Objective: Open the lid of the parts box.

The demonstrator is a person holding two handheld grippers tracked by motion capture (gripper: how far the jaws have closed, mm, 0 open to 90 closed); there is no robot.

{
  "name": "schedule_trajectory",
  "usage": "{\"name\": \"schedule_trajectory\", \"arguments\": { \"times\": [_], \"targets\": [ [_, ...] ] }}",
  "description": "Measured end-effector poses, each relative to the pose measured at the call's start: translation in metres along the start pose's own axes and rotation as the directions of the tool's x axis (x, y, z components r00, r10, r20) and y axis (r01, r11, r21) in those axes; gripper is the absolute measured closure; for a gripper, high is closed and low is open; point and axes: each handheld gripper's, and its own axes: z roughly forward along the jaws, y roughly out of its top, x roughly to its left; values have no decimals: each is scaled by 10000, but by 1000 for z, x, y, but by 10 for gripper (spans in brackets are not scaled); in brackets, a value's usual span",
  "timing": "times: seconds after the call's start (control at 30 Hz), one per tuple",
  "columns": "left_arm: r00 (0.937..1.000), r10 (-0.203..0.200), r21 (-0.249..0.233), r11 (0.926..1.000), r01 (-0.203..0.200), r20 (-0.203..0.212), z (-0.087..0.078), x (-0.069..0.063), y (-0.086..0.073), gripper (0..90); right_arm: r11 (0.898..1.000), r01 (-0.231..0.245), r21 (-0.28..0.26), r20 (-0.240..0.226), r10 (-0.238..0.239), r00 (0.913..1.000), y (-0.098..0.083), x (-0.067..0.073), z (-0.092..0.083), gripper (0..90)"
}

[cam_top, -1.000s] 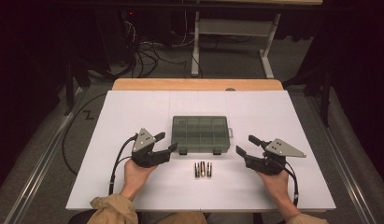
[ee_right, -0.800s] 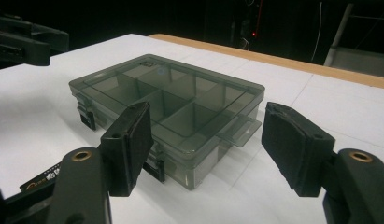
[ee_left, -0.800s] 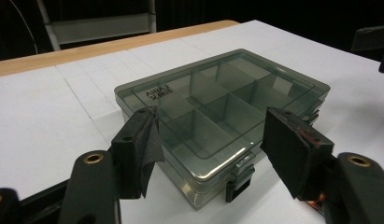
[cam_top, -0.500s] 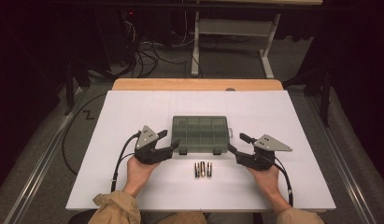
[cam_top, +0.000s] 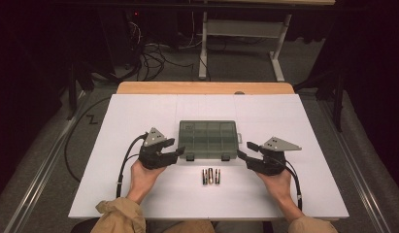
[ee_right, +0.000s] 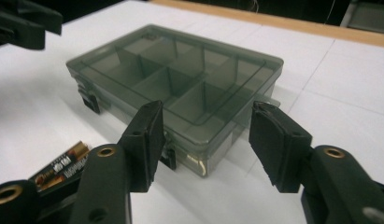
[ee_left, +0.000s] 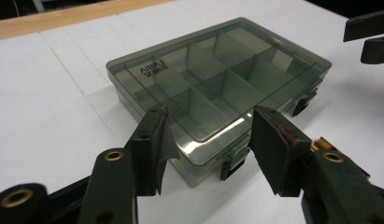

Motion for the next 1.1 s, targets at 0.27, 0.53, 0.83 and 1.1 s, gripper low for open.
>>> {"name": "schedule_trajectory", "arguments": {
  "times": [0.27, 0.53, 0.83, 1.1],
  "targets": [
    [9990, 141, 613, 9981, -115, -421, 2, 2, 1, 511, 9952, 230, 948, -8, -230, 9997, 3, 1, 3, 584],
    [9971, 499, 1341, 9901, -418, -574, 4, -1, -2, 568, 9846, 342, 1713, 64, -358, 9993, 7, 1, 4, 713],
    [9930, 627, 2077, 9773, -408, -999, 7, 2, -2, 680, 9637, 498, 2622, -298, -435, 9986, 9, -1, 11, 866],
    [9871, 758, 2652, 9635, -361, -1411, 11, 6, -5, 788, 9486, 564, 3113, -304, -494, 9983, 9, -2, 15, 900]
  ]
}}
